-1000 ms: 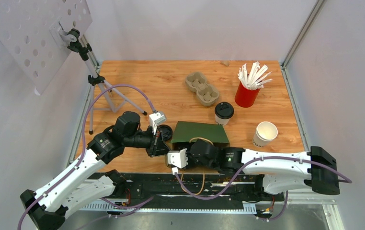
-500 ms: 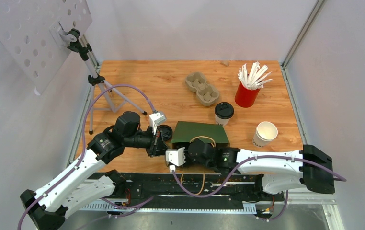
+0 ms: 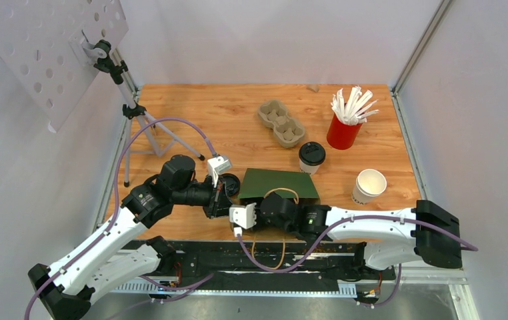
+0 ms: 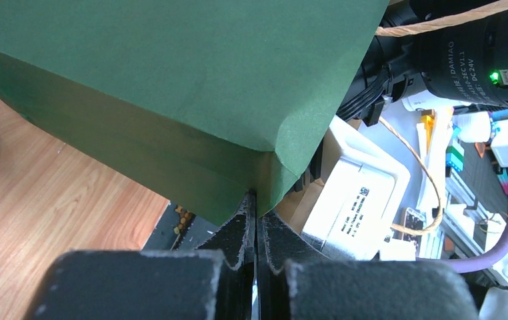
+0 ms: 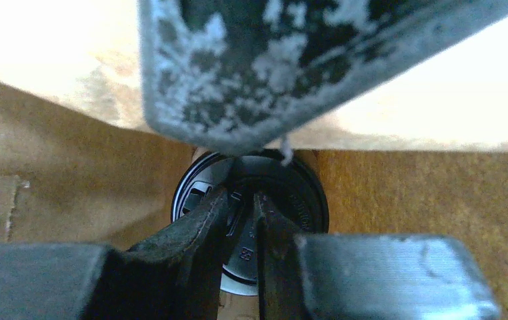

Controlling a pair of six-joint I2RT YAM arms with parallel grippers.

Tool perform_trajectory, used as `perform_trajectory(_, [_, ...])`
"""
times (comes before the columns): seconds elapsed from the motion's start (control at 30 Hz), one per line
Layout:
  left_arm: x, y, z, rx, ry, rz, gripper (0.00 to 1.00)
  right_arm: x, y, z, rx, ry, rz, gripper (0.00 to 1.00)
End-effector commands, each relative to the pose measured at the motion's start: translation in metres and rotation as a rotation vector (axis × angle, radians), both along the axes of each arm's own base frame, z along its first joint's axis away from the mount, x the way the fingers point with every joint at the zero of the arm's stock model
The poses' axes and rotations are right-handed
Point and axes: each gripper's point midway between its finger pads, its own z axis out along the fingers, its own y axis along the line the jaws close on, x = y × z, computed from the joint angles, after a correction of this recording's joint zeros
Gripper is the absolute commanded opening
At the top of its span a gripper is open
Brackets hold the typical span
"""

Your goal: Pack the takeout coffee

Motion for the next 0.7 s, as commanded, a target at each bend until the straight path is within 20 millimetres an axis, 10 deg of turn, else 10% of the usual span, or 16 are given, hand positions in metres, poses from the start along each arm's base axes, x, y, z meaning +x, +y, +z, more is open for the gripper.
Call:
perform_trajectory(0.0, [-0.003, -0.003, 0.009, -0.033, -0.01, -0.023, 0.0, 0.006, -0.002, 0.004, 0.026, 0.004, -0.038, 0.21])
perform_trajectory(0.67, [-0.001, -0.001, 0.004, -0.008, -0.002, -0.008, 0.0, -0.078, -0.026, 0.116, 0.154, 0.353, 0.171, 0.42])
